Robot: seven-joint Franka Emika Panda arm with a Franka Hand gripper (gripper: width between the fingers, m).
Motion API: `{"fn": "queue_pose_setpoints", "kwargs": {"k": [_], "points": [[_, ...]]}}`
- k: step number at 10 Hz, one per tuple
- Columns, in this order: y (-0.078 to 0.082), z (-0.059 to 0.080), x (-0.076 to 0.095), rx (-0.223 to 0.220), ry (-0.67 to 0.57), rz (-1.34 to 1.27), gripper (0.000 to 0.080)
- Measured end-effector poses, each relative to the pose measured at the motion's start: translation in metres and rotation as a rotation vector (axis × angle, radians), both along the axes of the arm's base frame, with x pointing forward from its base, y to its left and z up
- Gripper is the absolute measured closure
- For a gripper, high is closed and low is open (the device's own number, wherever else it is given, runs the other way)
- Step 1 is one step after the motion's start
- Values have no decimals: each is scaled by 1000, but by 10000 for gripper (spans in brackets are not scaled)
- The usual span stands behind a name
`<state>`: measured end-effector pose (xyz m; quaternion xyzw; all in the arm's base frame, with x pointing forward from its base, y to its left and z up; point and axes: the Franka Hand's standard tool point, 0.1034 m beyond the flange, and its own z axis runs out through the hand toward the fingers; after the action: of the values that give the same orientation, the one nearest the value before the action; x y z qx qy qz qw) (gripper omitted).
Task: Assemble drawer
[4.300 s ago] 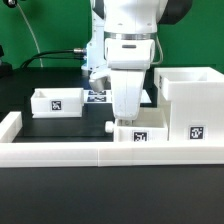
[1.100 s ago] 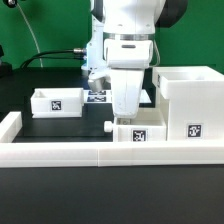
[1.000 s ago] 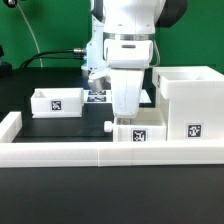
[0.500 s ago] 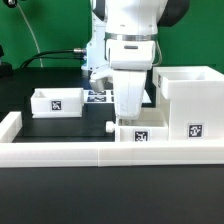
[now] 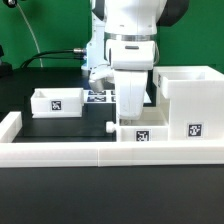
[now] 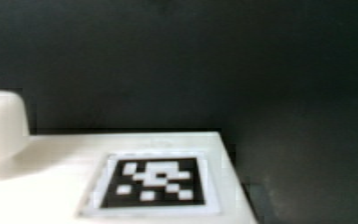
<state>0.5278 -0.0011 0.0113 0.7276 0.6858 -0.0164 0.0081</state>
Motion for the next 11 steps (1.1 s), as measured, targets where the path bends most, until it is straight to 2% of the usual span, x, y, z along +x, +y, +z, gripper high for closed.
{"fn": "queue_pose_setpoints", "kwargs": {"k": [3, 6, 11], "points": [[0, -1, 0, 0, 1, -1, 757], [16, -1, 1, 7, 2, 19, 757], [16, -1, 1, 8, -5, -14, 757]]}}
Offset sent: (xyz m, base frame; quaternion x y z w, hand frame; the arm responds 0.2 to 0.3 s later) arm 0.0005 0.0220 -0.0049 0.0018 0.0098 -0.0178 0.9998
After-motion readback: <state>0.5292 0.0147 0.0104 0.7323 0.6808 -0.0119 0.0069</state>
